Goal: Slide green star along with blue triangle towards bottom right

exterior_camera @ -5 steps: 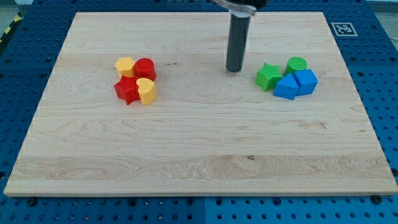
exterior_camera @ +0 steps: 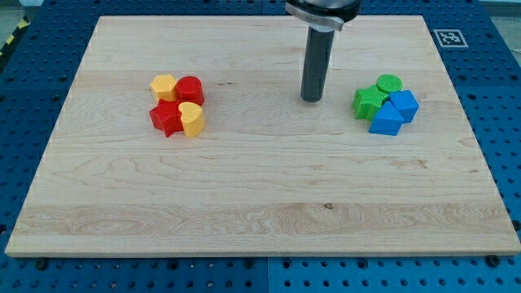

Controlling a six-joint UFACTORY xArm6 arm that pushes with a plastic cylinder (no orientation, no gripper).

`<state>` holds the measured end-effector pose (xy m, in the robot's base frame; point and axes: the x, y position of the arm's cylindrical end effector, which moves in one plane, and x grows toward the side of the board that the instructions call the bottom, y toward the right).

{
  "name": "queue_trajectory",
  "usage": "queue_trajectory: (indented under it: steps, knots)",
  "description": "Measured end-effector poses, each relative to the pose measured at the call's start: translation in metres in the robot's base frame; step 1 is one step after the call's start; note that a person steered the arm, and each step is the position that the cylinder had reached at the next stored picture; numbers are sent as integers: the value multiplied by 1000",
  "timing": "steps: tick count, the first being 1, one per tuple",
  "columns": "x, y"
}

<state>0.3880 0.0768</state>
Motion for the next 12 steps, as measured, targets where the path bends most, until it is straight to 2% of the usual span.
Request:
queue_trajectory:
  steps: [3, 7, 9, 12]
  knots:
    - [0, 40]
    - [62, 75]
    - [36, 73]
    - [39, 100]
